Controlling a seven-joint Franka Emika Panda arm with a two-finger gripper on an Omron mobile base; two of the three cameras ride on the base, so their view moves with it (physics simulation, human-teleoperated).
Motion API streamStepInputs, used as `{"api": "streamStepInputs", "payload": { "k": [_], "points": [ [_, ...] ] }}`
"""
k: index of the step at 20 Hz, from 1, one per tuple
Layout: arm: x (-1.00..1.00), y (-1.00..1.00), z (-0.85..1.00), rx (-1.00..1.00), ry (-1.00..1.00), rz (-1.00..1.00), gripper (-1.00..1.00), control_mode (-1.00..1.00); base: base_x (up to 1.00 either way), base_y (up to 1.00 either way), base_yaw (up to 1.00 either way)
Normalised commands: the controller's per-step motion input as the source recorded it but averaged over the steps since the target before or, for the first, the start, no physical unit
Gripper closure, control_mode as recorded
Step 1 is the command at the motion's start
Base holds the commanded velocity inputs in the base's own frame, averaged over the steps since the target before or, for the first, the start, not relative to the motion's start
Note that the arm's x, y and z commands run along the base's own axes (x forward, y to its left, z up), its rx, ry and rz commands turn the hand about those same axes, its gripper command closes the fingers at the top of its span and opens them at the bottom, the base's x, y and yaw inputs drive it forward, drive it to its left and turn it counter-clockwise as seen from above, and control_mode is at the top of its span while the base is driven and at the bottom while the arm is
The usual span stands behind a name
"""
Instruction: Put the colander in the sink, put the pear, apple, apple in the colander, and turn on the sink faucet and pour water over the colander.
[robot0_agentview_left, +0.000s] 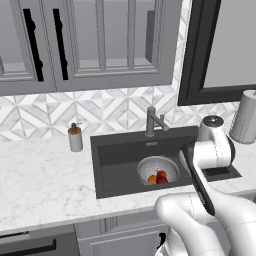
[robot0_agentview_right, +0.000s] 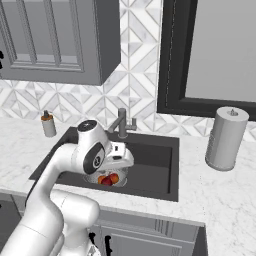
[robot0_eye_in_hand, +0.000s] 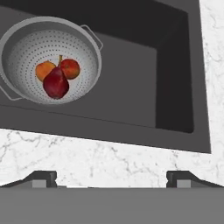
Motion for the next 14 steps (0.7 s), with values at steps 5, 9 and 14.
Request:
{"api": "streamStepInputs", "payload": {
  "k": [5, 9, 14],
  "points": [
    [0.00, -0.54, 0.24, 0.00, 0.06, 0.04, -1.00, -1.00, 0.00, 0.00, 0.00],
    [0.00, -0.27, 0.19, 0.00, 0.06, 0.03, -1.00, -1.00, 0.00, 0.00, 0.00],
    [-0.01, -0.15, 0.13, -0.02, 0.00, 0.02, -1.00, -1.00, 0.00, 0.00, 0.00]
  ]
}}
